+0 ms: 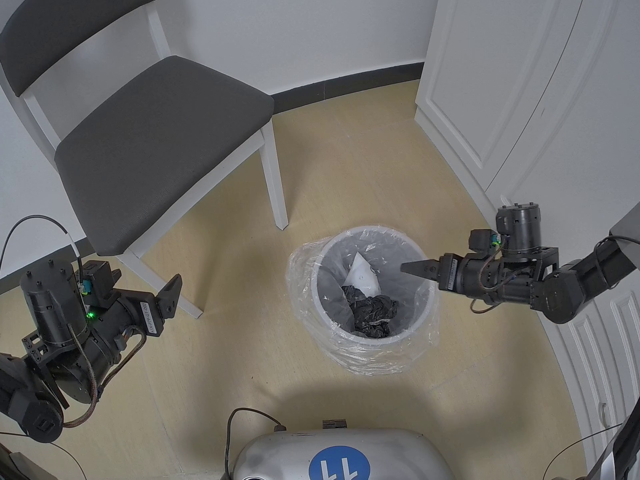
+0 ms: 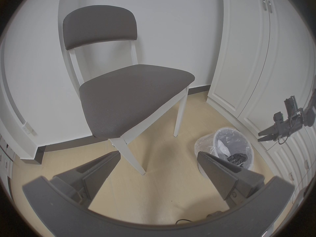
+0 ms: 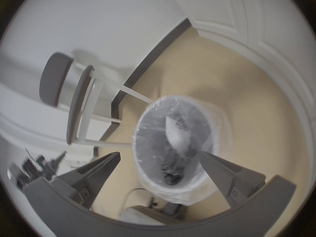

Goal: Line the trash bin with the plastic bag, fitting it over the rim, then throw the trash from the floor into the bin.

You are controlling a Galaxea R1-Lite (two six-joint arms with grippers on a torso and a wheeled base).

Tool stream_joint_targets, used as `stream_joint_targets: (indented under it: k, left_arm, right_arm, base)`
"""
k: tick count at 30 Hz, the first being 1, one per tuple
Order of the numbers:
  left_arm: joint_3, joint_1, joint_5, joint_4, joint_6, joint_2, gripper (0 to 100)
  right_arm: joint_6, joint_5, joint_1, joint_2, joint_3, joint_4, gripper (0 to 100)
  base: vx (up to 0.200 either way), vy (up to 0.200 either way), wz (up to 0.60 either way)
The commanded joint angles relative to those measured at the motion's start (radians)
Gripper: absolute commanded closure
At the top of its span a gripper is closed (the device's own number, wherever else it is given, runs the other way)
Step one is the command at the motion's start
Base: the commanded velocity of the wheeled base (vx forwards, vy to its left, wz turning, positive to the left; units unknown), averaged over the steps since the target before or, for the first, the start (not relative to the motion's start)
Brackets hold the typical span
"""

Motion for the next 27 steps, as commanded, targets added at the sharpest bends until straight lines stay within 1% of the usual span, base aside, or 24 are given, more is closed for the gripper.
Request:
stream_joint_targets:
  k: [1,2,3,4,5,6,7,11,13,17,19,20,21,22,23,24,27]
  left_arm:
    - [0.002,0.0,-0.001,0.001,0.0,0.001,0]
    - [0.002,0.0,0.001,0.001,0.0,0.001,0]
    - [0.002,0.0,-0.001,0.001,0.0,0.001,0]
    - [0.002,0.0,0.001,0.001,0.0,0.002,0]
    - [0.002,-0.001,0.001,0.001,0.0,0.005,0]
    - [0.002,-0.001,-0.001,0.001,0.0,0.007,0]
    - [0.003,-0.001,0.001,-0.001,0.0,0.008,0]
    - [0.003,-0.001,0.001,0.001,0.0,0.008,0]
    - [0.003,-0.001,0.001,-0.001,0.0,0.005,0]
    - [0.0,-0.001,-0.001,0.001,0.0,0.005,0]
    - [0.0,0.0,-0.001,0.001,-0.002,0.008,0]
    - [0.0,0.0,-0.001,0.001,-0.002,0.01,0]
    - [0.0,0.0,-0.001,0.001,-0.002,0.01,0]
    - [0.0,0.0,-0.001,0.001,-0.002,0.013,0]
    - [0.0,0.0,-0.001,0.001,-0.002,0.013,0]
    - [0.0,0.0,-0.001,0.001,-0.002,0.013,0]
    - [0.0,0.0,-0.001,-0.001,-0.002,0.013,0]
  right_arm:
    - [-0.399,-0.001,-0.208,-0.093,0.179,-0.003,0]
    - [-0.544,-0.001,-0.257,-0.088,0.216,-0.003,0]
    - [-0.583,-0.001,-0.271,-0.088,0.225,-0.003,0]
    - [-0.779,0.005,-0.345,-0.07,0.259,-0.003,0]
    - [-0.87,0.007,-0.375,-0.051,0.27,0.0,0]
    - [-0.914,0.005,-0.391,-0.034,0.274,-0.001,0]
    - [-0.931,0.004,-0.395,-0.008,0.27,-0.001,0]
    - [-0.905,0.004,-0.389,0.101,0.232,-0.014,0]
    - [-0.868,0.005,-0.366,0.183,0.195,-0.017,0]
    - [-0.779,0.014,-0.346,0.246,0.152,-0.02,0]
    - [-0.748,0.025,-0.334,0.265,0.136,-0.035,0]
    - [-0.719,0.042,-0.328,0.28,0.132,-0.067,0]
    - [-0.719,0.042,-0.328,0.28,0.132,-0.067,0]
    - [-0.664,0.068,-0.315,0.301,0.133,-0.136,0]
    - [-0.664,0.068,-0.315,0.301,0.133,-0.136,0]
    - [-0.6,0.087,-0.302,0.318,0.138,-0.211,0]
    - [-0.503,0.102,-0.276,0.34,0.147,-0.31,0]
  base:
    - [0.0,0.0,0.0]
    - [0.0,0.0,0.0]
    - [0.0,0.0,0.0]
    - [0.0,0.0,0.0]
    - [0.0,0.0,0.0]
    - [0.0,0.0,0.0]
    - [0.0,0.0,0.0]
    - [0.0,0.0,0.0]
    - [0.0,0.0,0.0]
    - [0.0,0.0,0.0]
    - [0.0,0.0,0.0]
    - [0.0,0.0,0.0]
    - [0.0,0.0,0.0]
    - [0.0,0.0,0.0]
    - [0.0,0.0,0.0]
    - [0.0,0.0,0.0]
    - [0.0,0.0,0.0]
